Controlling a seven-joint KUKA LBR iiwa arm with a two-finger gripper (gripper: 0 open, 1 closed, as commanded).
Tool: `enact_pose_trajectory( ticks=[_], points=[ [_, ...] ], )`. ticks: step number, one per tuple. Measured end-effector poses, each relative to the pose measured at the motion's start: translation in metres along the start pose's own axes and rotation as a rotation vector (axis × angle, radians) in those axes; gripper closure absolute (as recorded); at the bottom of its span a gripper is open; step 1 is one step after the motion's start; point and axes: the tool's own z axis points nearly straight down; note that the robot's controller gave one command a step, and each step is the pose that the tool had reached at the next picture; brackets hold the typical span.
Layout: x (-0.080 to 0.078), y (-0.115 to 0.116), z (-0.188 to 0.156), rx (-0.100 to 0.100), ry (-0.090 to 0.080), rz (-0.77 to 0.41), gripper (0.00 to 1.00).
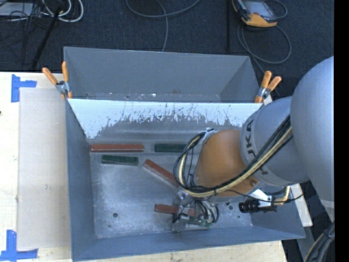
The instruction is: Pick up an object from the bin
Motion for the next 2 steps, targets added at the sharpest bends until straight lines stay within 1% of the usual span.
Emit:
enact_pose_trajectory(
  ticks=[2],
  points=[
    [0.0008, -0.0008, -0.0105, 0.002, 0.001, 0.001, 1.00]
  ],
)
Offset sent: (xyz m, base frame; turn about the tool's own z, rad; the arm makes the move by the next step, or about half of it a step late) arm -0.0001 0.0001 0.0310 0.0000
